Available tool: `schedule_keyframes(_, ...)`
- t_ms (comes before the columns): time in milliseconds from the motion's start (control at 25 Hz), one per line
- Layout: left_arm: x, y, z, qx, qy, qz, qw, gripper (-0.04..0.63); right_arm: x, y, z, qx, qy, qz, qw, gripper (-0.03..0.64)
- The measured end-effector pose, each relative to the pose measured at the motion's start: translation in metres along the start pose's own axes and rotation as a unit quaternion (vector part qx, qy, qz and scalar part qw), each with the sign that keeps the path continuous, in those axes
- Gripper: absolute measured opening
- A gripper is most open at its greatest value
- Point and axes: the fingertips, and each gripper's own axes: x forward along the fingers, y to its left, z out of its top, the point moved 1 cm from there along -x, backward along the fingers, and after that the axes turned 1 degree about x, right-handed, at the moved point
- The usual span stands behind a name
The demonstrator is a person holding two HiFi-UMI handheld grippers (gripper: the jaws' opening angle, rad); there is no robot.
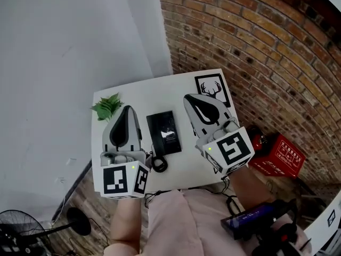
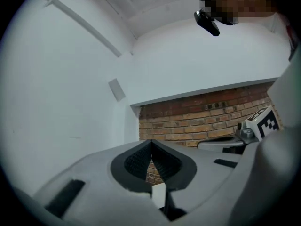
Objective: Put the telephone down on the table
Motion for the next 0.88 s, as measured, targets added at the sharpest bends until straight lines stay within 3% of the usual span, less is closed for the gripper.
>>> schedule_keyframes(160, 0.002, -0.007, 0.005, 0.035, -0.004, 0.008, 0.9993, 0.005, -0.007, -0.004, 0.003, 0.002, -0.007, -0.011, 1.000, 0.005)
schedule_keyframes(320, 0.007, -0.013, 0.001, 0.022, 0.003, 0.003, 0.9997, 0.005, -0.012, -0.006, 0.007, -0.010, -0.011, -0.018, 1.000, 0.005)
schedule_keyframes(880, 0.013, -0.020, -0.011, 0.035, 0.023, -0.015, 0.9990, 0.005, -0.008, 0.001, 0.011, -0.007, -0.003, -0.019, 1.000, 0.003)
